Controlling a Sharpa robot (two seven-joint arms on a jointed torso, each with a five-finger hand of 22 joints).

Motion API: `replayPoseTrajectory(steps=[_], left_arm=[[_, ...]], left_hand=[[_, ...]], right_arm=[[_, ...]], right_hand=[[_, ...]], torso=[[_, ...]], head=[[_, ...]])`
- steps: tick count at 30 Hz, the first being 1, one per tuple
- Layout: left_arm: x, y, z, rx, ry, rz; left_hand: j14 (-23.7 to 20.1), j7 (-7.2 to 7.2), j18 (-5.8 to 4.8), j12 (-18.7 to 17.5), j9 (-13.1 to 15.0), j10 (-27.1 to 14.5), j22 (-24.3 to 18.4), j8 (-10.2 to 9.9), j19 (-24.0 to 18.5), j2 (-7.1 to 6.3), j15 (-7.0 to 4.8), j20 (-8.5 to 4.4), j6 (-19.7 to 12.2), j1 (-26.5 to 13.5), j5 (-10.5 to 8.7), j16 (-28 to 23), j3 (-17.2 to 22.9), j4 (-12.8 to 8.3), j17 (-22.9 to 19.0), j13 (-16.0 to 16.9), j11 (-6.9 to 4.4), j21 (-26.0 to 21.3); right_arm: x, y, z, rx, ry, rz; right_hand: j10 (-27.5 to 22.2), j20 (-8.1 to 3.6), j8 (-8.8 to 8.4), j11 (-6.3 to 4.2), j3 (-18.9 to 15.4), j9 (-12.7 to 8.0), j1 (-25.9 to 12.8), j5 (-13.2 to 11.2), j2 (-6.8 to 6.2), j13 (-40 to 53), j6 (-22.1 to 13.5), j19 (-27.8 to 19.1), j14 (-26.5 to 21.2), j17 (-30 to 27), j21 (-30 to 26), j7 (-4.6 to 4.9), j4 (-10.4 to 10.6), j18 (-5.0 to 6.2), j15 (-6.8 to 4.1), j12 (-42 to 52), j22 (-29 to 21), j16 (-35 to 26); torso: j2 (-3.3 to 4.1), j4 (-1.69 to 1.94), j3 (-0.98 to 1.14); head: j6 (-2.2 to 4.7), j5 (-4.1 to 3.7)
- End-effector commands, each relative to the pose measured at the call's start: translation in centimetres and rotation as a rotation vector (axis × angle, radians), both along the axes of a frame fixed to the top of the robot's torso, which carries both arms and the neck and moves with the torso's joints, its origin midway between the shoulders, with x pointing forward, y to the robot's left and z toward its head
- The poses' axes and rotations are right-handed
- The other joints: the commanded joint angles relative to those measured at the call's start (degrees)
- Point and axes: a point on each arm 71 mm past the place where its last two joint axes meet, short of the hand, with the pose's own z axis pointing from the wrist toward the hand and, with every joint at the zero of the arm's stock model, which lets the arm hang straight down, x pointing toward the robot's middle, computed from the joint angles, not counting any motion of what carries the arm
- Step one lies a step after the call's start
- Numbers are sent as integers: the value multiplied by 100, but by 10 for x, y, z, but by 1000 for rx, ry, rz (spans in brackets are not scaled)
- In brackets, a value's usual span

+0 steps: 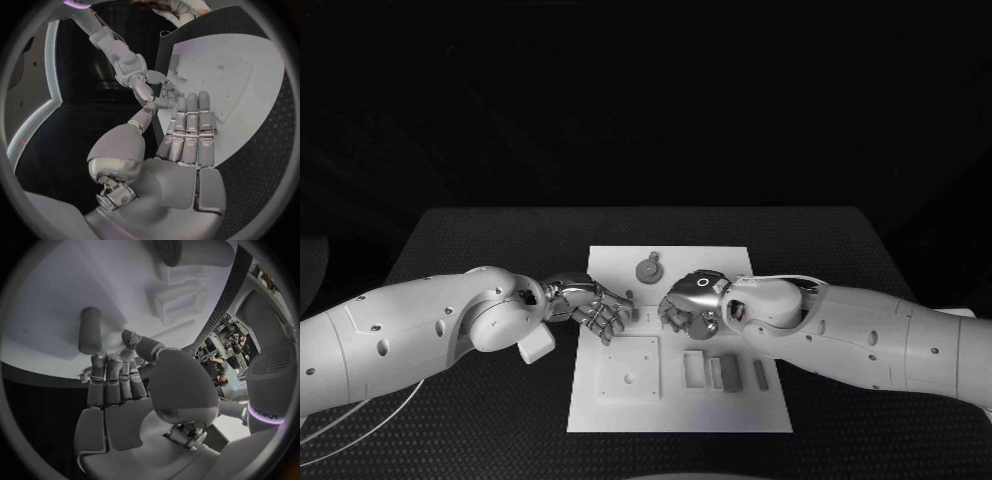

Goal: Assemble the parts on the task board

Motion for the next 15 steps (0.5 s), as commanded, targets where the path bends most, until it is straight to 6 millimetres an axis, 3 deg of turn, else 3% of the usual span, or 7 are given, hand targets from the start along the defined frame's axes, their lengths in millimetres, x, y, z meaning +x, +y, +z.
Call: replayPoseTrajectory(steps=[1, 15], left_arm=[[-1, -2, 1, -10, 0, -16], [-1, -2, 0, -8, 2, -18]], left_hand=[[28, 1, 116, 8, -5, 13, 7, 20, -39, -1, -6, -17, -9, 41, -12, -24, -30, -7, 8, 6, -14, 0], [28, 1, 116, 8, -7, 12, 6, 20, -40, -3, -5, -17, -10, 45, -12, -29, -33, -8, 13, 7, -14, 0]], right_arm=[[1, -1, -3, -23, 4, 14], [1, -4, -7, -32, 30, 8]], right_hand=[[-45, 9, 35, -3, 33, 8, 53, 14, 28, -13, 71, -41, -50, -10, 33, 11, -4, 31, -2, 45, 98, 30], [-110, 38, 197, 8, -61, 66, -154, 7, 38, -121, 295, -57, -76, -43, 76, 114, 11, 31, 11, 204, 89, 81]], torso=[[0, 1, 5], [0, -5, 4]], head=[[-3, 4], [-26, 11]])
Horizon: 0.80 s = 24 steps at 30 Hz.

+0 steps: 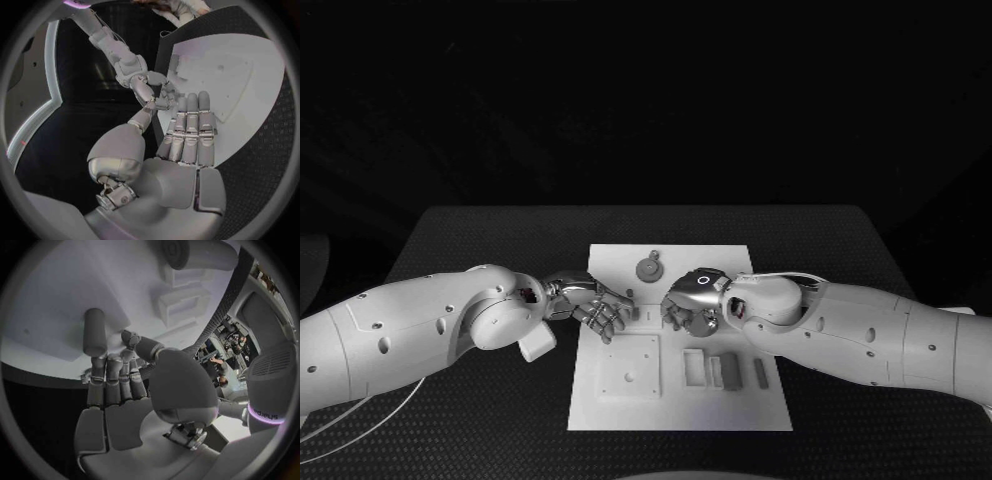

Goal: Assemble the parts on the task board

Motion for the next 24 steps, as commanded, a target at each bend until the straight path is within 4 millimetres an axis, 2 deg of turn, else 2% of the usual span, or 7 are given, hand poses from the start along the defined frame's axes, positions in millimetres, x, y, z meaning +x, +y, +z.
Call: replayPoseTrajectory(steps=[1, 6, 9, 10, 15, 21, 24], left_arm=[[-1, -2, 1, -8, 2, -17], [-1, -3, 1, -9, 2, -18], [-1, -3, 1, -8, 2, -18], [-1, -3, 1, -8, 2, -18], [-1, -3, 1, -9, 2, -18], [-2, -2, 1, -8, 2, -17], [-2, -3, 1, -8, 2, -18]], left_hand=[[28, 1, 106, 8, -7, 12, 6, 20, -40, -3, -5, -17, -11, 45, -12, -29, -33, -8, 8, 9, -14, 0], [29, 1, 106, 8, -8, 11, 6, 20, -40, -3, -5, -17, -11, 49, -12, -31, -33, -10, 10, 9, -14, 0], [29, 1, 106, 7, -8, 11, 6, 21, -40, -2, -6, -18, -11, 52, -12, -32, -32, -11, 11, 9, -14, 0], [29, 1, 107, 7, -8, 10, 6, 21, -41, -2, -6, -18, -11, 56, -12, -32, -31, -12, 12, 9, -14, 0], [29, 1, 107, 7, -8, 10, 6, 21, -41, -1, -6, -19, -11, 61, -12, -34, -30, -14, 13, 10, -14, 0], [30, 1, 107, 7, -9, 10, 6, 22, -41, -2, -6, -19, -11, 70, -12, -36, -28, -17, 15, 10, -14, 0], [30, 1, 107, 7, -9, 9, 6, 22, -42, -3, -6, -19, -12, 74, -12, -37, -28, -18, 17, 11, -14, 0]], right_arm=[[-2, -3, -6, -26, 29, 0], [-3, -3, -6, -26, 39, -4], [-3, -3, -7, -28, 42, -5], [-3, -4, -7, -29, 41, -7], [-3, -5, -9, -36, 40, -16], [-2, -8, -10, -44, 34, -25], [-1, -9, -10, -45, 28, -32]], right_hand=[[-19, 21, 44, -3, -92, 11, -182, 8, -36, -32, 65, -29, -31, -16, 26, 25, 17, 27, 7, 46, 85, 30], [-13, 31, 105, -2, -198, 18, -567, 10, -149, -116, 191, 24, -6, -48, 37, 120, 141, 27, 7, 121, 61, 54], [-16, 22, 149, -3, -380, 31, -808, -1, -184, -155, 279, 42, 4, -60, 50, 131, 192, 27, 6, 157, 60, 69], [-19, 9, 167, -10, -522, 38, -940, 0, -185, -186, 314, 45, 6, -70, 51, 119, 199, 27, 0, 181, 56, 77], [-8, -28, 190, -32, -765, 49, -1097, 1, -133, -261, 365, 64, 24, -96, 54, 102, 178, 27, -23, 242, 46, 98], [7, -41, 191, -41, -814, 49, -1138, 7, -110, -290, 376, 81, 40, -105, 55, 103, 200, 27, -32, 266, 40, 107], [36, -57, 200, -52, -812, 51, -1114, 10, -58, -313, 400, 105, 63, -112, 62, 99, 200, 27, -43, 289, 36, 117]], torso=[[0, -2, 0], [-2, -3, -2], [-1, -1, -1], [0, 0, 0], [1, 1, 1], [-2, -1, -2], [0, -1, -3]], head=[[-3, -2], [-1, -6], [0, -4], [-3, -4], [0, -7], [3, -10], [3, -11]])
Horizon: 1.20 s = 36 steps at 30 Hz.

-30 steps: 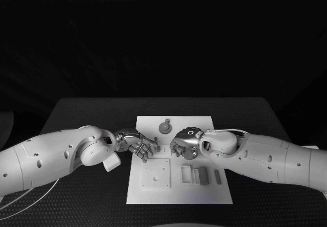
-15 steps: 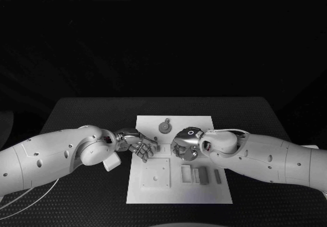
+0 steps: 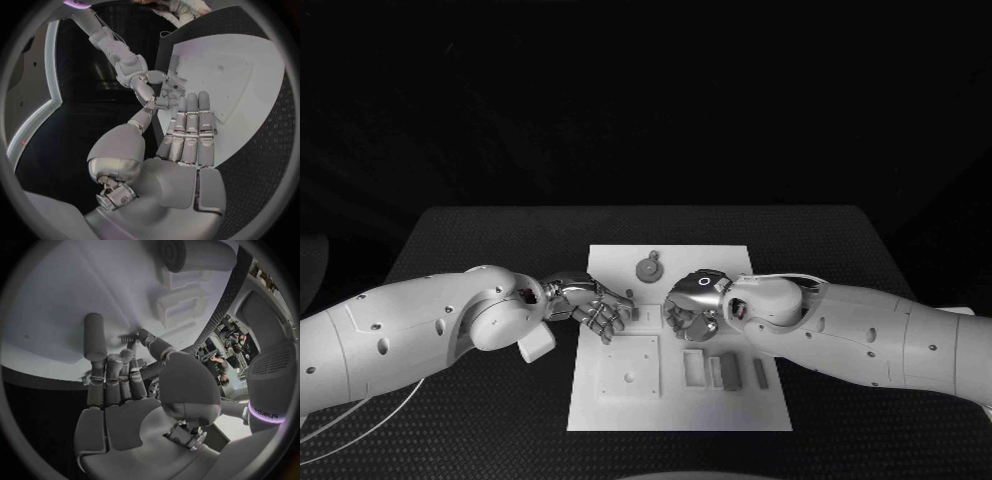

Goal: Assemble the parts on the task board

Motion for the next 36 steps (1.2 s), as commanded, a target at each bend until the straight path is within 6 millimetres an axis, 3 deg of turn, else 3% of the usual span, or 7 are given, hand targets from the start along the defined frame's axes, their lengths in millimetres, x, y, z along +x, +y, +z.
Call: replayPoseTrajectory(steps=[1, 8, 12, 19, 36], left_arm=[[-1, -2, 1, -8, 1, -16], [-1, -2, 0, -7, 1, -14], [-1, -2, 0, -7, 1, -15], [-1, -2, 0, -7, 1, -15], [0, -2, 0, -8, 2, -18]], left_hand=[[30, 1, 70, 7, -9, 9, 6, 22, -20, -3, -6, 3, -12, 75, -12, -38, -28, -18, 6, 7, -14, 0], [32, 1, 70, 7, -10, 9, 6, 24, -21, -10, -6, 2, -13, 103, -12, -44, -26, -23, 13, 9, -14, 0], [33, 1, 70, 7, -11, 9, 6, 24, -21, -12, -6, 3, -13, 112, -12, -46, -26, -23, 15, 10, -14, 0], [33, 1, 70, 7, -12, 9, 6, 25, -21, -12, -6, 3, -14, 120, -12, -48, -25, -23, 17, 10, -14, 1], [35, 2, 70, 7, -13, 8, 7, 25, -21, -12, -6, 3, -17, 136, -11, -52, -25, -22, 23, 12, -14, 1]], right_arm=[[-1, -7, -8, -48, 15, -22], [-1, -10, -9, -53, 27, -26], [0, -12, -9, -47, 31, -34], [-1, -14, -9, -33, 44, -43], [-1, -19, -8, -16, 48, -52]], right_hand=[[25, -27, 40, -36, -27, -10, 11, 9, 73, -19, 59, 31, 36, -10, 32, -5, -1, 47, -33, 28, 35, 25], [26, -55, -2, -36, -2, -33, 148, 10, 163, -106, 19, 33, 41, -49, 13, 13, -133, 47, -39, 43, 23, 3], [-30, -43, -156, 38, -30, -124, 169, 10, 103, -176, -215, 7, 9, -75, -27, 109, -153, 47, 25, 50, 6, -17], [-70, -21, -304, 113, -45, -234, 114, 11, -12, -241, -448, 2, -9, -93, -57, 196, -112, 47, 96, 86, -10, -17], [-128, -6, -468, 116, -31, -387, 227, 12, -15, -317, -763, -25, -49, -114, -83, 193, -163, 47, 102, 134, -14, -16]], torso=[[1, 1, -2], [0, 2, -1], [-1, 1, -2], [0, 1, -1], [0, 0, -1]], head=[[3, -3], [2, -4], [2, -1], [-2, -4], [-2, -20]])
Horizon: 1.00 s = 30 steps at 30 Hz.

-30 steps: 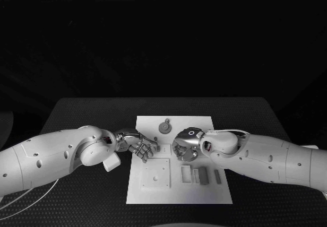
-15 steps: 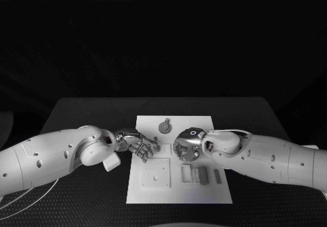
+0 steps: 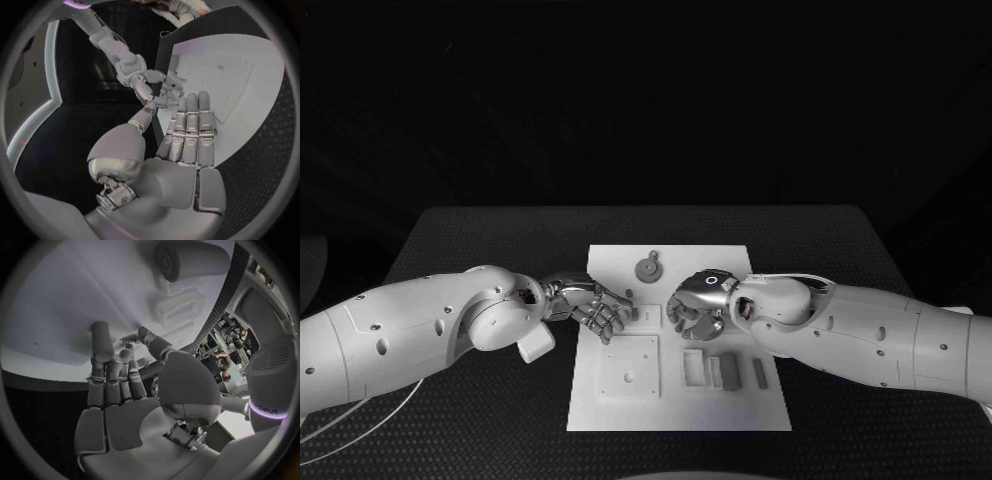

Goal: Assemble the parts on the task board

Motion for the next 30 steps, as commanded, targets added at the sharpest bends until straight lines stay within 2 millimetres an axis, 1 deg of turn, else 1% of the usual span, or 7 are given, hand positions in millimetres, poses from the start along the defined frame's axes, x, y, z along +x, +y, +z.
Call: replayPoseTrajectory(steps=[1, 5, 9, 16, 19, 25, 30], left_arm=[[-1, -3, 0, -10, 1, -19], [-1, -3, 1, -10, 1, -19], [-1, -3, 1, -9, 1, -18], [-1, -3, 1, -9, 2, -20], [-1, -3, 0, -9, 2, -19], [-1, -2, 0, -7, 0, -20], [-1, -2, 0, -4, -2, -21]], left_hand=[[35, 2, 115, 7, -5, 8, 7, 25, -22, 18, -6, 3, -17, 61, -11, -31, -25, -22, 6, 8, -14, 1], [36, 2, 115, 7, -5, 8, 7, 26, -21, 19, -6, 3, -17, 64, -11, -32, -25, -22, 8, 9, -14, 2], [37, 3, 115, 7, -6, 8, 7, 26, -21, 19, -6, 3, -17, 67, -11, -33, -25, -21, 9, 9, -14, 2], [38, 3, 115, 7, -6, 8, 7, 26, -21, 21, -6, 3, -18, 78, -11, -35, -24, -23, 11, 10, -14, 2], [38, 3, 115, 7, -7, 8, 7, 26, -21, 21, -6, 3, -18, 80, -11, -36, -24, -23, 12, 10, -14, 2], [38, 3, 115, 7, -7, 8, 7, 26, -21, 20, -6, 3, -19, 85, -11, -37, -25, -23, 14, 10, -14, 3], [39, 3, 115, 7, -8, 8, 7, 27, -22, 18, -6, 3, -19, 89, -11, -39, -26, -23, 15, 11, -14, 3]], right_arm=[[-1, -7, -8, -39, 25, -19], [-1, -6, -9, -42, 28, -15], [-1, -4, -10, -52, 35, -10], [0, -7, -12, -84, 40, -10], [0, -7, -13, -96, 43, -10], [-1, -5, -14, -109, 35, -2], [-4, -2, -15, -119, 20, -5]], right_hand=[[-19, -2, -23, 6, 9, -353, 94, 12, 40, -13, -162, -47, -25, -9, -28, 124, -24, 87, 15, 35, -4, -31], [-13, -5, 133, 13, 17, -334, 224, 9, 212, -43, 106, -48, -17, -10, -8, 137, -38, 87, 22, 81, 14, -5], [32, 5, 321, -34, 0, -296, 187, 11, 519, -96, 443, -34, 10, -15, 21, 71, -22, 87, -14, 128, 35, 25], [93, -7, 408, -89, 34, -277, 171, 15, 947, -164, 568, -32, 53, -24, 51, 16, -42, 87, -66, 155, 61, 50], [136, 3, 430, -96, 734, -289, 260, 29, 748, -234, 604, 10, 91, -46, 41, 10, 214, 87, -71, 157, 48, 45], [155, -4, 454, -102, 834, -282, 212, 19, 690, -252, 624, 35, 112, -48, 68, 2, 199, 87, -77, 180, 62, 56], [198, -21, 475, -110, 860, -277, 120, 15, 502, -278, 635, 89, 158, -54, 95, -1, 239, 87, -89, 204, 63, 70]], torso=[[1, 0, 0], [2, 1, 1], [1, 2, -2], [2, 4, -2], [1, 3, -3], [2, 1, 1], [1, -1, 1]], head=[[-4, -7], [-4, -11], [-12, -17], [-21, -22], [-28, -24], [-40, -21], [-41, -21]])
